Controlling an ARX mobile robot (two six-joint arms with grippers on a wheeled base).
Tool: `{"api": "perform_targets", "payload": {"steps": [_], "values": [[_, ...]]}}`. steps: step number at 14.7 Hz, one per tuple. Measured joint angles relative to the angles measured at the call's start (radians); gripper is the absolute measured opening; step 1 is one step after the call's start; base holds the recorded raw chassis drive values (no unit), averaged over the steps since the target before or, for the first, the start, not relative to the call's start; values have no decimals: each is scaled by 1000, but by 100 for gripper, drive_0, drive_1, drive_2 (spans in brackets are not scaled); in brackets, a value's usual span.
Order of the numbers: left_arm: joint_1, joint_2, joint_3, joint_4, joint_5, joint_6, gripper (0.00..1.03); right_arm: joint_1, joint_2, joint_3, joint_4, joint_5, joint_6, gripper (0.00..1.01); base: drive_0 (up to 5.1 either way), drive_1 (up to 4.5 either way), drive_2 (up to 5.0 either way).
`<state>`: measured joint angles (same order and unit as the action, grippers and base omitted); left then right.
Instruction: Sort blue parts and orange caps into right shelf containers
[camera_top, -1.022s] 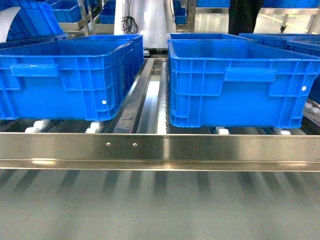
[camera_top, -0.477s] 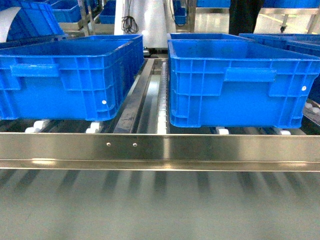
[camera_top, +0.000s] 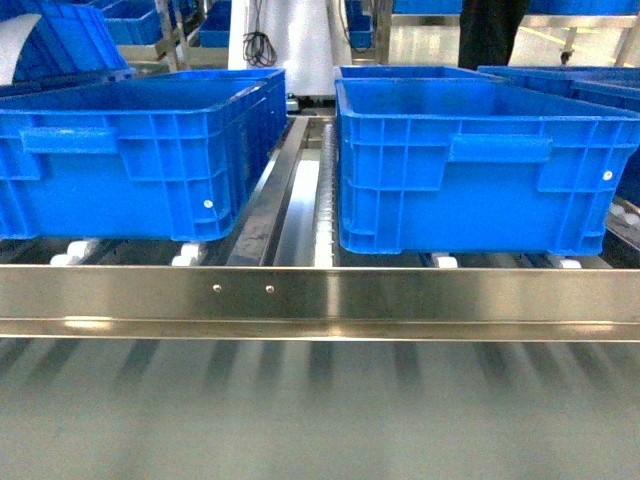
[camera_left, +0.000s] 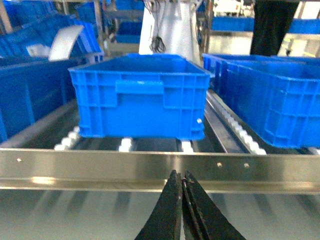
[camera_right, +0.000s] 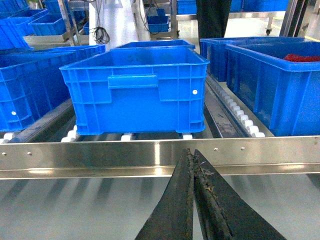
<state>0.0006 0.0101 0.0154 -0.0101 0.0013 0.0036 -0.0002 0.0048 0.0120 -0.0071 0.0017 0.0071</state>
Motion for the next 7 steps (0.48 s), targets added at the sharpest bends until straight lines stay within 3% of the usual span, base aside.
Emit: {"api": "perform_targets", "payload": {"steps": [5,7], "values": [[0,0,0,5,-2,-1,2,0,0,0,2,-1,-1,2,0,0,0],[0,0,0,5,-2,-2,26,0,0,0,2,-1,-1,26,0,0,0]]}}
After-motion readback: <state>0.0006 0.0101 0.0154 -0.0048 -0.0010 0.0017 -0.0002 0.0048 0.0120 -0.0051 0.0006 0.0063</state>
